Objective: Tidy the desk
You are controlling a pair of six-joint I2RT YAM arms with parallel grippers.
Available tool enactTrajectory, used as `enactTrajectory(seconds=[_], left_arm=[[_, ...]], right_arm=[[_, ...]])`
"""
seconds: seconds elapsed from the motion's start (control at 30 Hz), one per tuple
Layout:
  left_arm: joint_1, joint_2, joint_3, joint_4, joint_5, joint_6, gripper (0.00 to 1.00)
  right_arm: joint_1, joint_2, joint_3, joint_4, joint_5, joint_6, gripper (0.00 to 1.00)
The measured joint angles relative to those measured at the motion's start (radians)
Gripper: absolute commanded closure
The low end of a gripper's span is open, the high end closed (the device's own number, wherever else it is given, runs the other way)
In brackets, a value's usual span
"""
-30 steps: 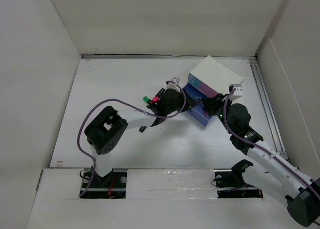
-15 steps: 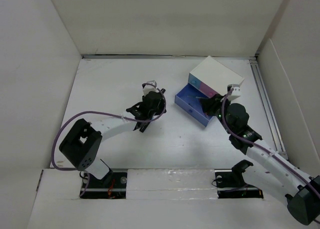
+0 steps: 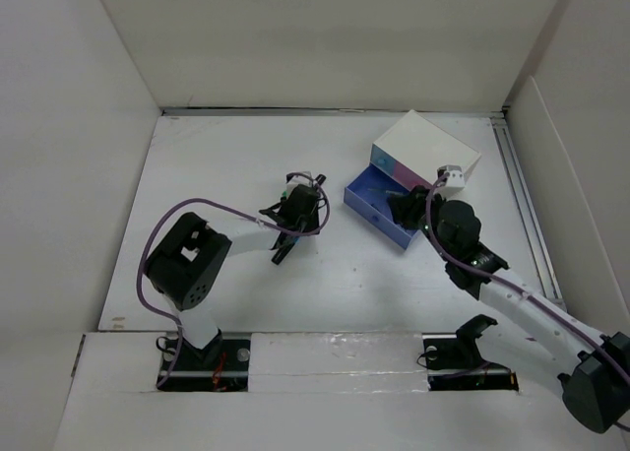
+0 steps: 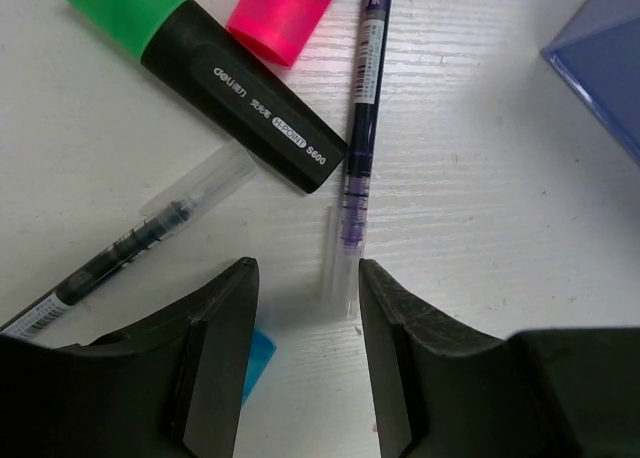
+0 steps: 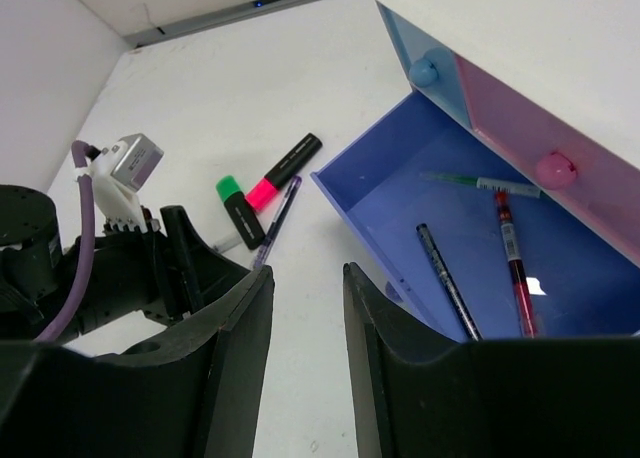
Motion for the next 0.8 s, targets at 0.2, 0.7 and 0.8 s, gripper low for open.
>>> enactTrajectory(seconds=[0.2, 0.7, 0.8], left_arm=[[-0.001, 0.022, 0.014, 0.014, 0.024, 0.03, 0.62], [-0.002, 0.114, 0.107, 0.027, 0.022, 0.069, 0.91], [-0.013, 0.13, 0.128, 0.027, 0.01, 0.077, 1.0]], right_arm=[[0.001, 0.034, 0.0, 0.001, -0.014, 0.0, 0.6], [0.001, 0.036, 0.0, 0.016, -0.021, 0.0, 0.6], [0.001, 0.032, 0.0, 0.018, -0.021, 0.0, 0.6]])
